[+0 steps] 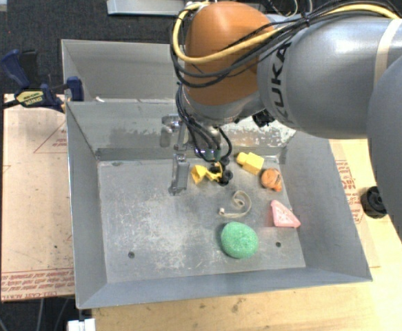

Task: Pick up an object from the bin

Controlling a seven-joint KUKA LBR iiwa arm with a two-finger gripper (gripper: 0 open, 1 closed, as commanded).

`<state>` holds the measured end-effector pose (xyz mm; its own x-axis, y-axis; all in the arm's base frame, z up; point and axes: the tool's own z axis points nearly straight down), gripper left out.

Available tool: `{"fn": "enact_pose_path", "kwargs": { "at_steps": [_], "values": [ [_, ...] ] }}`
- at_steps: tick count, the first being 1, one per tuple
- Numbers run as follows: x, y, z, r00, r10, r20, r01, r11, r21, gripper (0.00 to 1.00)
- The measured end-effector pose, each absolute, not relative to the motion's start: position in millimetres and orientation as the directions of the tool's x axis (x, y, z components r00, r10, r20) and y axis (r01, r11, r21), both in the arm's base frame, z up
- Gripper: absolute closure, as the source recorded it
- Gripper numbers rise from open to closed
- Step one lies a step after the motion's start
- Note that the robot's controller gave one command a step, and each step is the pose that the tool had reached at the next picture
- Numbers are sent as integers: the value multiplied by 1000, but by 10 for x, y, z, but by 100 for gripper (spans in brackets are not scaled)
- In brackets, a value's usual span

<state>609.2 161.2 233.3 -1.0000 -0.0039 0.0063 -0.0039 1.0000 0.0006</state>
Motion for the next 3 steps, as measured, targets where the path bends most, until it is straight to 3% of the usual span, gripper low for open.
{"fn": "enact_pose_path", "kwargs": {
  "at_steps": [1,2,3],
  "values": [
    [6104,1603,2383,-1000,-1,-1,-1,1000,2,0],
    [6119,1291,2451,-998,59,0,59,998,2,0],
    [5723,1023,2628,-995,104,2,104,995,0,0]
  ]
}}
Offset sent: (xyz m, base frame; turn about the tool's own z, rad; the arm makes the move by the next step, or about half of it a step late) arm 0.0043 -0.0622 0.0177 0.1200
